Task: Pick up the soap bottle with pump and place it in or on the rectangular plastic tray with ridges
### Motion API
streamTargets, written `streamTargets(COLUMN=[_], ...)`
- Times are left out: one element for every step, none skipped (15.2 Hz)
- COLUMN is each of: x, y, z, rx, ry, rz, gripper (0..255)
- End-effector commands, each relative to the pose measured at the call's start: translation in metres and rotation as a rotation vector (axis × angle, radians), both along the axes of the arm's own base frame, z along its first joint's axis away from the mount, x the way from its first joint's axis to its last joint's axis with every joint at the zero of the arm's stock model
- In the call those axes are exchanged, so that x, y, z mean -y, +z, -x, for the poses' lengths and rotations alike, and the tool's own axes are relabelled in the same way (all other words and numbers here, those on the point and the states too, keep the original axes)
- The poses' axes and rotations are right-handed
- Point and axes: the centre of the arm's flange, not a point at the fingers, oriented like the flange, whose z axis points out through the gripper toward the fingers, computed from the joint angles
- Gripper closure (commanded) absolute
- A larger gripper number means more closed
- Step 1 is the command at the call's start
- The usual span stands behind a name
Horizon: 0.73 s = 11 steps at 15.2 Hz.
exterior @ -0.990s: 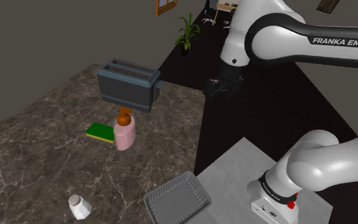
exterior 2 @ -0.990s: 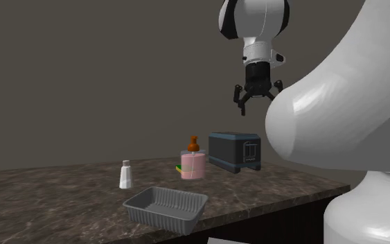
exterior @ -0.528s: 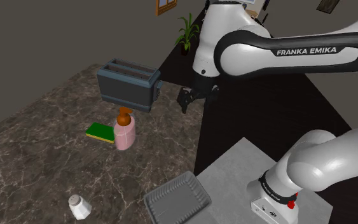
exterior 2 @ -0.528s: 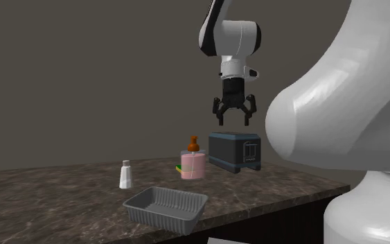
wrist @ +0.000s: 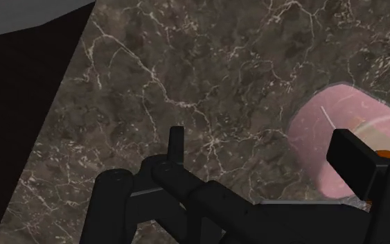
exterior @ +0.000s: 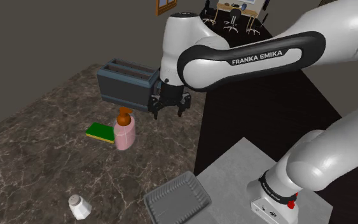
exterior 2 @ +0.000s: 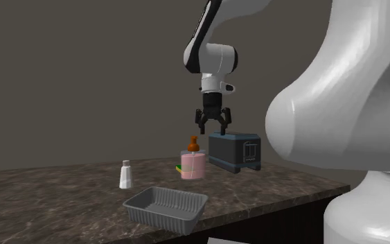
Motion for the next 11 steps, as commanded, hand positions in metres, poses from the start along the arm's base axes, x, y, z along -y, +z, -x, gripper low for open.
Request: streamTargets(x=[-0.021, -0.031, -0.041, -0.051, -0.060, -0.070, -0.080, -0.090, -0.099, -0.109, -0.118], y=[-0.010, -0.015, -0.020, -0.025, -0.029, -0.034, -0.039, -0.044, -0.048, -0.053, -0.058], z=[-0.012, -0.019, -0.026, -0.033, -0.040, -0.047, -0.054, -0.062, -0.069, -0.077, -0.084], rx=[0.002, 0.003, 0.004, 0.005, 0.005, 0.006, 0.007, 0.008, 0.009, 0.010, 0.011], ry=[-0.023, -0.033, -0.043, -0.053, -0.063, -0.073, -0.083, -0.093, -0.104, -0.114, -0.124], rz=[-0.003, -0.003, -0.004, -0.005, -0.005, -0.006, -0.007, -0.007, -0.008, -0.008, -0.009], gripper=[0, 0, 0, 0, 0, 0, 0, 0, 0, 0, 0])
